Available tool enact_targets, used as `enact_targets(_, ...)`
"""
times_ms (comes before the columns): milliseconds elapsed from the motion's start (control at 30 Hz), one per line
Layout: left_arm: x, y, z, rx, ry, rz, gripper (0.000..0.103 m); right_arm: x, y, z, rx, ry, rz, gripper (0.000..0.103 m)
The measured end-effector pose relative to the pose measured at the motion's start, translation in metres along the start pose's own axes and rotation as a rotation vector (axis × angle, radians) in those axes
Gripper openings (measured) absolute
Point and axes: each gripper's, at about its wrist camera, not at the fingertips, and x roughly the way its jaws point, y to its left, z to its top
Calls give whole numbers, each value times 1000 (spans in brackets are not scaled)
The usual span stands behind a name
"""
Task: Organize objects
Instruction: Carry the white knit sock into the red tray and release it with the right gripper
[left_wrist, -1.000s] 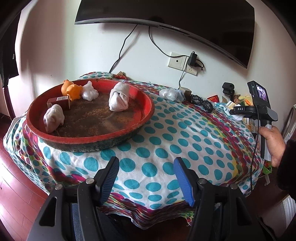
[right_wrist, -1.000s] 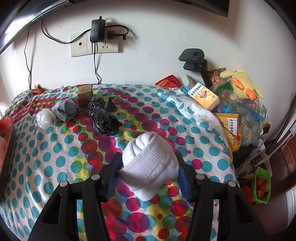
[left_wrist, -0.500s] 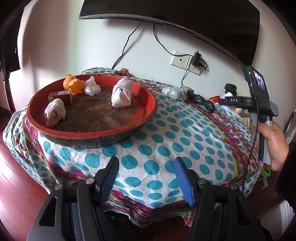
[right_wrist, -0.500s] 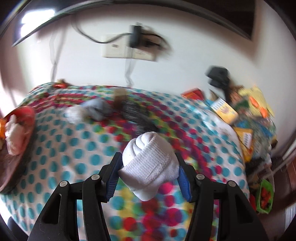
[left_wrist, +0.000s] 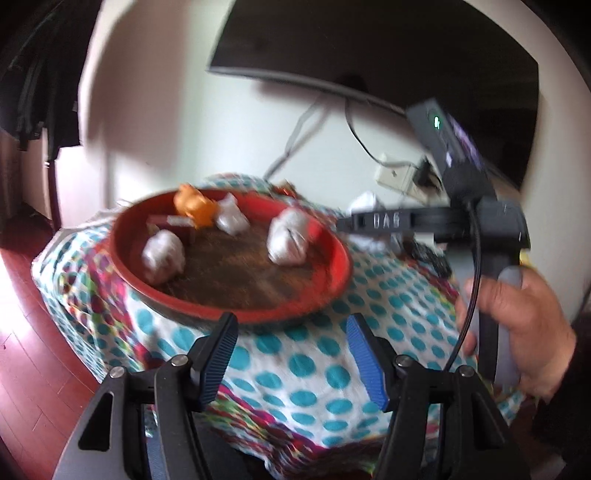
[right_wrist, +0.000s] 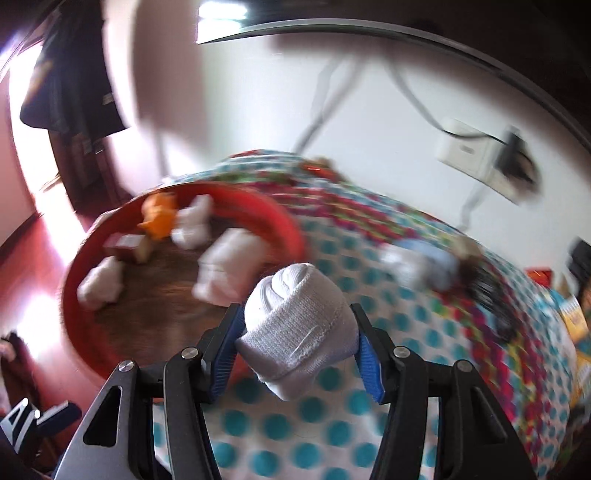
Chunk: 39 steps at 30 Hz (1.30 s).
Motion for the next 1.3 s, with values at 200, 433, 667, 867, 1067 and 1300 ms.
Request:
enact_targets(200, -35, 26, 17, -81, -267, 253, 63, 13, 38, 3, -40, 25, 68, 55)
enact_targets(433, -31, 70, 35, -185, -277, 405, 63, 38, 72, -13, -88, 91, 130, 55)
enact_targets(667, -28, 80, 36, -212, -272, 421, 63, 51, 82, -20, -83, 112, 142, 55)
enact_targets(867, -22, 76, 34, -196, -244, 412, 63, 56, 80, -21, -72, 124, 134, 55)
enact_targets(1067, -15, 75, 32, -183, -207, 407, 63, 61, 80, -22, -77, 130, 120, 55)
enact_targets(1300, -7, 73, 31, -170, -161, 399, 63, 61, 79, -23, -79, 128, 99, 57)
